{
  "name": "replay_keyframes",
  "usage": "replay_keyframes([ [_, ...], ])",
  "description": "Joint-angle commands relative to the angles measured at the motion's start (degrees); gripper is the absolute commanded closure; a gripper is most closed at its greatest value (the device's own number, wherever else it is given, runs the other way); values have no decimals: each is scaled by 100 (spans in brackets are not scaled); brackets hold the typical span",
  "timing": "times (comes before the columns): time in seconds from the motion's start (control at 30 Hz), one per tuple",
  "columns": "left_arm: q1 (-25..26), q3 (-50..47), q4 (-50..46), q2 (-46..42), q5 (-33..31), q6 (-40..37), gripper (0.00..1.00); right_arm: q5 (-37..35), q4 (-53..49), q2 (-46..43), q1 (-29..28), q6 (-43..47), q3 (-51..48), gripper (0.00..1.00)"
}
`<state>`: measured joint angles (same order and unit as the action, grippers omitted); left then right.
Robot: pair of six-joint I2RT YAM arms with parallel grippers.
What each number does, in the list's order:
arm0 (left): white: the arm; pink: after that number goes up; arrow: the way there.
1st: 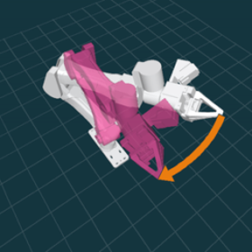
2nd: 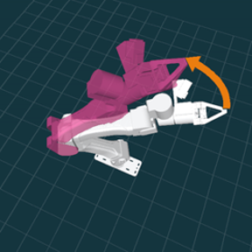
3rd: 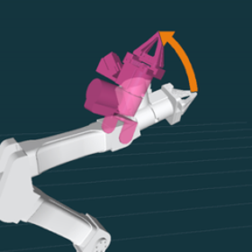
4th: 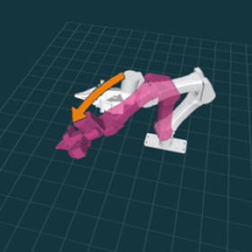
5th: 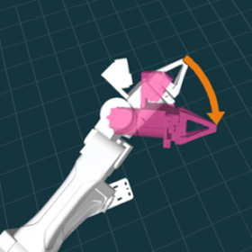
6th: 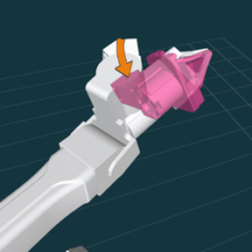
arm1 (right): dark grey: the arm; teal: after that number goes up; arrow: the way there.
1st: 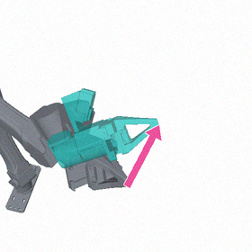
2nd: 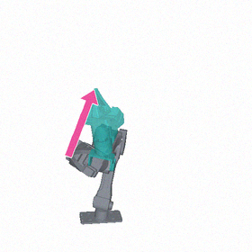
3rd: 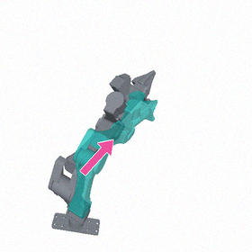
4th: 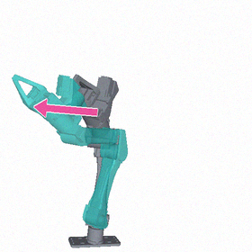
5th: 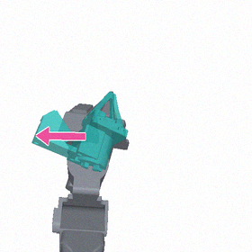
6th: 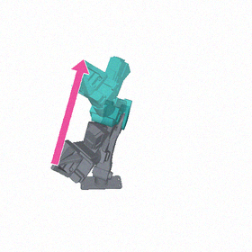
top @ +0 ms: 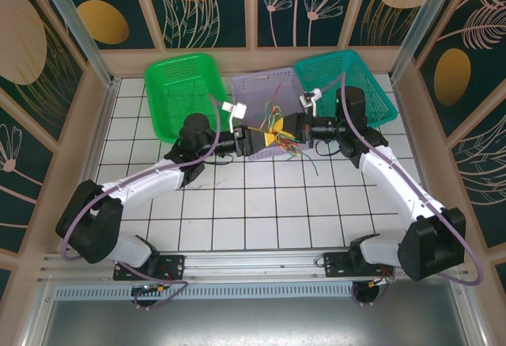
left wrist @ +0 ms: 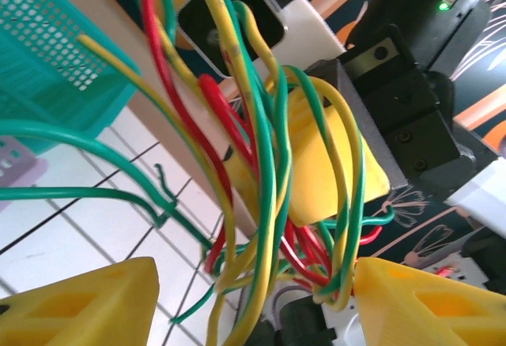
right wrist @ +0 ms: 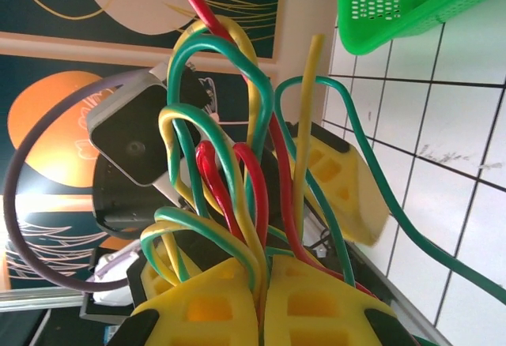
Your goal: Untangle the cables
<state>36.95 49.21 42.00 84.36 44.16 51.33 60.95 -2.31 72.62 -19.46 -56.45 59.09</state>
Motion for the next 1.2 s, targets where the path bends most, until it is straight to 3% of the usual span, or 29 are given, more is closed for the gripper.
replay_keyframes([
  [0.0, 126, -21, 1114, 197, 92, 449, 36, 238, 475, 42, 53, -384, -91, 100],
  [0.1, 183, 42, 1183, 336, -7, 468, 44, 259, 700, 18, 57, -587, -196, 100],
  [0.2, 183, 115, 829, 364, -249, 236, 76, 312, 782, -11, 56, -703, -219, 100],
  [0.3, 171, 146, 182, 177, -742, -95, 100, 204, -73, 3, 118, -47, -8, 100],
  [0.4, 141, 185, -830, -121, -1256, -612, 100, -125, -1408, 30, 368, 957, 263, 100],
  [0.57, -61, 398, -2266, -369, -1474, -1159, 100, -1003, -3225, 220, 510, 2479, 961, 100],
  [0.7, -98, 872, -3457, -421, -1926, -1673, 100, -1250, -3564, 287, 514, 2853, 1169, 100],
  [0.93, -99, 1231, -4489, -574, -2636, -2027, 100, -2125, -4017, 248, 453, 3279, 1481, 100],
  [1.07, -99, 1164, -4568, -709, -2577, -2010, 100, -2224, -3994, 183, 431, 3359, 1374, 100],
  [1.17, -100, 977, -4330, -765, -2179, -1875, 100, -2367, -4028, 288, -63, 3533, 1413, 100],
])
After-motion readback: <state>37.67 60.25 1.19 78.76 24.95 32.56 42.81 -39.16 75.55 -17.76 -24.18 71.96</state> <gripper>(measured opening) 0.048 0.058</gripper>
